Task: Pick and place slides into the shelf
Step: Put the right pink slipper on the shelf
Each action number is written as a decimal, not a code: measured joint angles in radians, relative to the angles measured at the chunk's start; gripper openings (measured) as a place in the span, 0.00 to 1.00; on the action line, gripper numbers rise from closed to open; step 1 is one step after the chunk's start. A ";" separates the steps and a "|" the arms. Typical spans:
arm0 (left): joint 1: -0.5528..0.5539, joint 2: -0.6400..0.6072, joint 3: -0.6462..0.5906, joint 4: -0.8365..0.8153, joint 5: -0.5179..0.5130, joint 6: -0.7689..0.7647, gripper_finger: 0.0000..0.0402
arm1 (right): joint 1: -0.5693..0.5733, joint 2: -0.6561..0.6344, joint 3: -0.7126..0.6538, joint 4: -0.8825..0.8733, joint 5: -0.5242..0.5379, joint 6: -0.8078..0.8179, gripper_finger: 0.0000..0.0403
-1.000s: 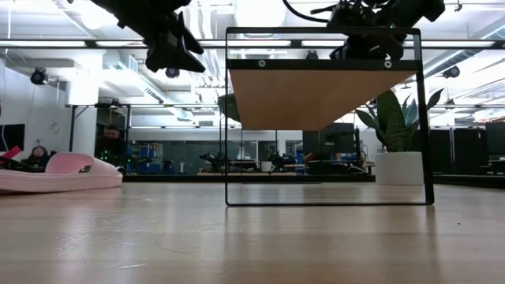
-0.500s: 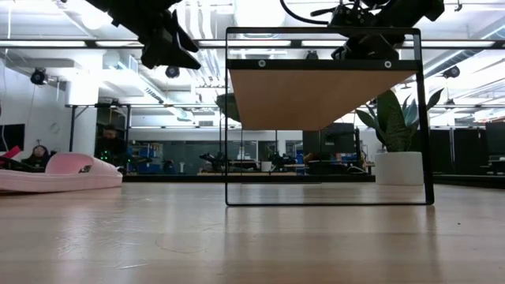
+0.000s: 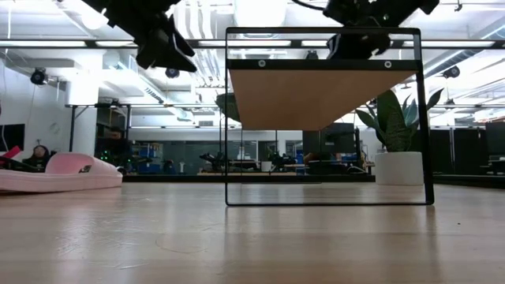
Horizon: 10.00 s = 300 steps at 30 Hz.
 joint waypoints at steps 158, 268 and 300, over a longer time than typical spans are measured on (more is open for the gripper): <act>-0.005 0.056 0.395 -1.060 0.200 -0.650 0.00 | 0.000 -0.236 0.109 -0.014 -0.291 -0.192 0.29; -0.198 -0.011 0.386 -0.262 0.395 -0.154 0.60 | 0.388 -0.281 -0.188 0.165 0.011 -0.716 0.06; -0.197 -0.003 0.306 -0.248 0.363 -0.154 0.60 | 0.384 -0.380 -0.411 0.201 -0.052 -0.669 0.09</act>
